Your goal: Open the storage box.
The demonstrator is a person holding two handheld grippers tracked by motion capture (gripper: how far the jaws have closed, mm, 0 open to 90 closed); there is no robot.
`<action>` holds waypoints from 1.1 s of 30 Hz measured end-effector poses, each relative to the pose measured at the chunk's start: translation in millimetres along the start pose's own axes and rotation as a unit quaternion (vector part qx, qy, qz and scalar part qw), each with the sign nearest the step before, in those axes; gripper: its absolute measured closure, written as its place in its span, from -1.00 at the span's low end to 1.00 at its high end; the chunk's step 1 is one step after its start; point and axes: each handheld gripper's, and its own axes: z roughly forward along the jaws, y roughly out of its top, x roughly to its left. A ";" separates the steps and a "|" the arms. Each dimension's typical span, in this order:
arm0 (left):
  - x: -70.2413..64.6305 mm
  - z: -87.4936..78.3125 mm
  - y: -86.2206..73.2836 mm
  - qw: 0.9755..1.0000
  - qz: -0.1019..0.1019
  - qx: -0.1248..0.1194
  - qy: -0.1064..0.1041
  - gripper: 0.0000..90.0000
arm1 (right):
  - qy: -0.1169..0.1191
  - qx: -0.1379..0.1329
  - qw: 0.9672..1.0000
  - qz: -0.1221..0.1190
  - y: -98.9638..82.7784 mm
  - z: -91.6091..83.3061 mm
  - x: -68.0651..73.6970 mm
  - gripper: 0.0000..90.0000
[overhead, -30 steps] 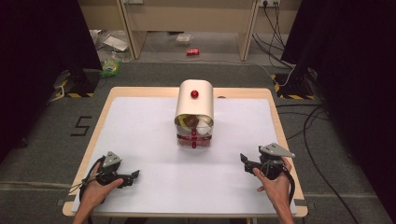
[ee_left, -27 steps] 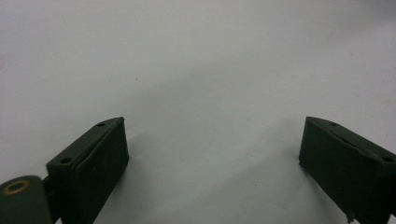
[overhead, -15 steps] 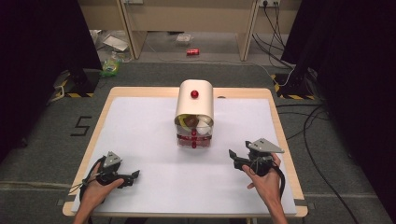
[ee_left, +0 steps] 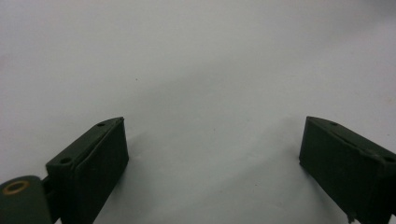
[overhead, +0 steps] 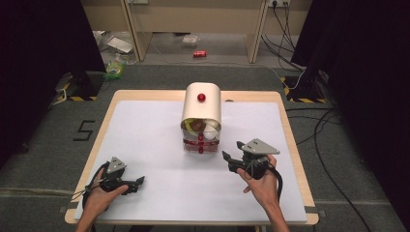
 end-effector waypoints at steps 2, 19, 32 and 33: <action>0.0 0.0 0.0 1.000 0.000 0.000 0.000 -0.84 | 0.005 -0.004 1.000 -0.003 3.7 0.4 3.8 -0.12; 0.2 0.0 0.0 1.000 -0.001 0.000 -0.001 -0.84 | 0.025 -0.023 0.999 -0.016 22.0 3.5 20.3 -0.04; 0.1 0.0 -0.1 1.000 -0.001 -0.001 -0.001 -0.84 | 0.032 -0.039 0.999 -0.018 34.4 8.4 26.8 -0.02; 0.1 0.0 0.0 1.000 -0.001 0.000 -0.001 -0.84 | 0.033 -0.041 0.998 -0.019 35.5 8.4 27.4 -0.02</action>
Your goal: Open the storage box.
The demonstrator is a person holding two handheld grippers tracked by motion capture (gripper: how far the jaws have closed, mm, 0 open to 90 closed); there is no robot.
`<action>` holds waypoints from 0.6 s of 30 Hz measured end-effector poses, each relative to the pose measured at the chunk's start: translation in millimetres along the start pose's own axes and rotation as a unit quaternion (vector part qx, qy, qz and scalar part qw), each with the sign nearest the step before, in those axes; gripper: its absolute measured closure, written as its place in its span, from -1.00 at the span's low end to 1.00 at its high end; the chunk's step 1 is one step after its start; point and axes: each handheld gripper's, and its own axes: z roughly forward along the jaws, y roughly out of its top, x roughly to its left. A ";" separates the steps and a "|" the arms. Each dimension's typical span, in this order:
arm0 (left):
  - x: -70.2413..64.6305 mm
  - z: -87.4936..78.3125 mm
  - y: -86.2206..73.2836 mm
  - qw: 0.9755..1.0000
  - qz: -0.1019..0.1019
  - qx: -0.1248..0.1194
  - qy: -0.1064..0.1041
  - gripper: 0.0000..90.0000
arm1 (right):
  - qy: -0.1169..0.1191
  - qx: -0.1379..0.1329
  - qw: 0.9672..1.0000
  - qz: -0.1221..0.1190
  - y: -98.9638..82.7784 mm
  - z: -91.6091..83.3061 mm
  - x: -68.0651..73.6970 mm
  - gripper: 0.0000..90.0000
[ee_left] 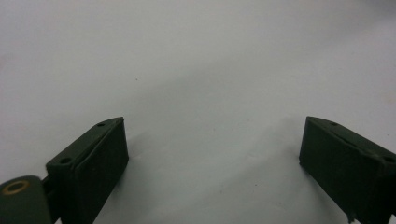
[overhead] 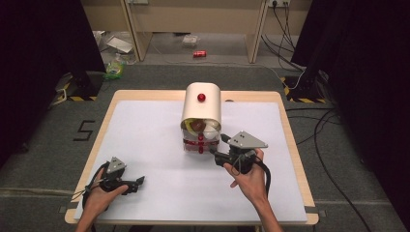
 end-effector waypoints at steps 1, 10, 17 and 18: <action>0.0 0.0 0.0 1.000 0.000 0.000 0.000 -0.84 | 0.000 -0.001 1.000 -0.001 1.1 0.1 0.3 -0.02; 0.0 0.0 0.0 1.000 0.000 0.000 0.000 -0.84 | -0.003 -0.010 1.000 -0.003 8.2 2.4 0.6 -0.02; 0.0 0.0 0.0 1.000 0.000 0.000 0.000 -0.84 | -0.004 -0.013 1.000 -0.008 14.3 5.4 3.0 -0.02; -0.1 0.0 0.0 1.000 0.000 0.000 0.000 -0.84 | -0.005 -0.013 1.000 -0.010 14.8 5.9 3.2 -0.02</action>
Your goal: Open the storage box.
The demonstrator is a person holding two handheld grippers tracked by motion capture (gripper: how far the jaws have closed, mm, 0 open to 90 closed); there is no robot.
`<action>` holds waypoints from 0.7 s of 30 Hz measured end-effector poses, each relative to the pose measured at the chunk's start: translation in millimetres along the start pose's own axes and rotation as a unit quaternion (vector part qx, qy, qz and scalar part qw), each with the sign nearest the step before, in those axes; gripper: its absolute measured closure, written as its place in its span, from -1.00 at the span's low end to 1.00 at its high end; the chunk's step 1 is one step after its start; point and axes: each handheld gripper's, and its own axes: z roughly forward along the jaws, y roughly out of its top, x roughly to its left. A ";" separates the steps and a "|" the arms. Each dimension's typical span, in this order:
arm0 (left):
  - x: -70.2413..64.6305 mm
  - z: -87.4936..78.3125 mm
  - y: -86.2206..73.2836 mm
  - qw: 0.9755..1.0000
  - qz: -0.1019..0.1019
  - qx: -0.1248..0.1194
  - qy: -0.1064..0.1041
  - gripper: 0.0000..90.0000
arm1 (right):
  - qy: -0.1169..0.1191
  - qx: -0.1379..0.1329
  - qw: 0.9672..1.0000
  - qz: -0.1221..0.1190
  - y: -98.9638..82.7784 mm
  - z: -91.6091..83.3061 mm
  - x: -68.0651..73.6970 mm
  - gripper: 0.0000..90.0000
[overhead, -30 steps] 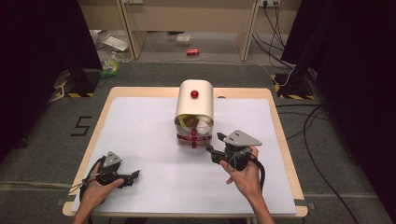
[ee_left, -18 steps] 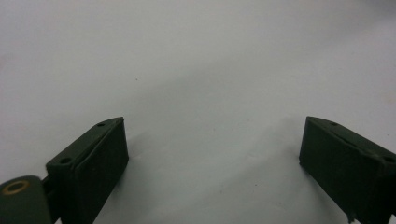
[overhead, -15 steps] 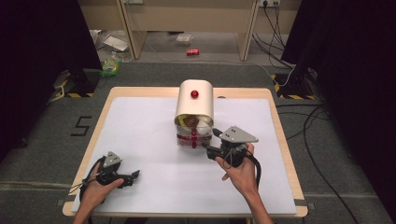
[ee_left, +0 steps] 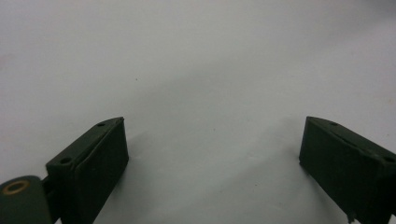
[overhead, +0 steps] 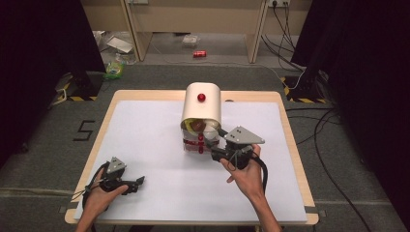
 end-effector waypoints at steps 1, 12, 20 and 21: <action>0.0 0.0 0.0 1.000 0.000 0.000 0.000 -0.84 | 0.000 0.002 1.000 -0.002 0.7 0.5 0.3 -0.02; 0.1 0.0 0.0 1.000 0.000 0.000 0.000 -0.84 | 0.000 0.004 1.000 -0.011 3.2 9.8 1.3 -0.02; 0.0 0.0 0.0 1.000 0.000 0.000 0.000 -0.84 | -0.003 0.004 1.000 -0.011 4.3 16.6 1.6 -0.02; 0.0 0.0 0.0 1.000 0.000 0.000 0.000 -0.84 | -0.002 0.003 1.000 -0.015 4.5 18.0 1.2 -0.02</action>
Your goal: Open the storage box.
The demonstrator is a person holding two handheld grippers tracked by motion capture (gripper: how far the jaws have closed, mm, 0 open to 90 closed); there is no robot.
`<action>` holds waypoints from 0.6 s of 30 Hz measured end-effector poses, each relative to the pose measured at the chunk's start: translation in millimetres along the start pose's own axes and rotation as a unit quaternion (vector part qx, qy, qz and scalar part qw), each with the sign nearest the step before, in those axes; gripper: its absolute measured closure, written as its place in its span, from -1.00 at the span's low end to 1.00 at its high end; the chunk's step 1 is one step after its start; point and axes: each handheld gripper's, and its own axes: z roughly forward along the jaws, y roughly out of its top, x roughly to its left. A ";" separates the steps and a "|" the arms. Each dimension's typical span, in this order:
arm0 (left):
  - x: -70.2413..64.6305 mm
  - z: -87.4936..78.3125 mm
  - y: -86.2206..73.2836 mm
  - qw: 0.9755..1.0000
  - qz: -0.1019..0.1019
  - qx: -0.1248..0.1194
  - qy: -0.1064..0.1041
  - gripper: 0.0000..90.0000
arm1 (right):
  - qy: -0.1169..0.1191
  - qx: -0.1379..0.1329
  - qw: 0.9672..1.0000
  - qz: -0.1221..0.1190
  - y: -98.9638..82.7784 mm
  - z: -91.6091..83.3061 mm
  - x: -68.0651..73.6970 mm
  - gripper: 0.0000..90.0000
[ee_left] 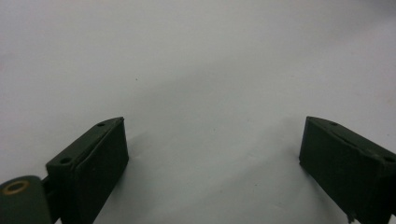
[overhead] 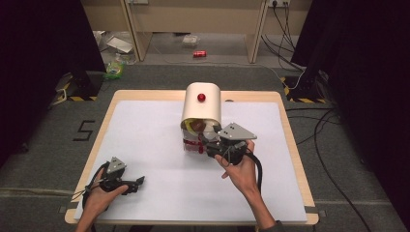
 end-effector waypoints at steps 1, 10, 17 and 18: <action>0.0 0.0 0.0 1.000 0.000 0.000 0.000 -0.84 | 0.000 0.001 1.000 0.000 0.3 0.9 0.3 -0.02; 0.0 0.0 0.0 1.000 0.000 0.000 0.000 -0.84 | -0.003 0.008 1.000 -0.005 1.4 9.7 -0.7 -0.03; 0.0 0.0 0.0 1.000 0.000 0.000 0.000 -0.84 | -0.004 0.010 1.000 -0.005 0.9 14.7 -3.1 -0.04; 0.0 0.0 0.0 1.000 0.000 0.000 0.000 -0.84 | -0.006 0.012 1.000 -0.005 0.7 15.0 -3.9 -0.04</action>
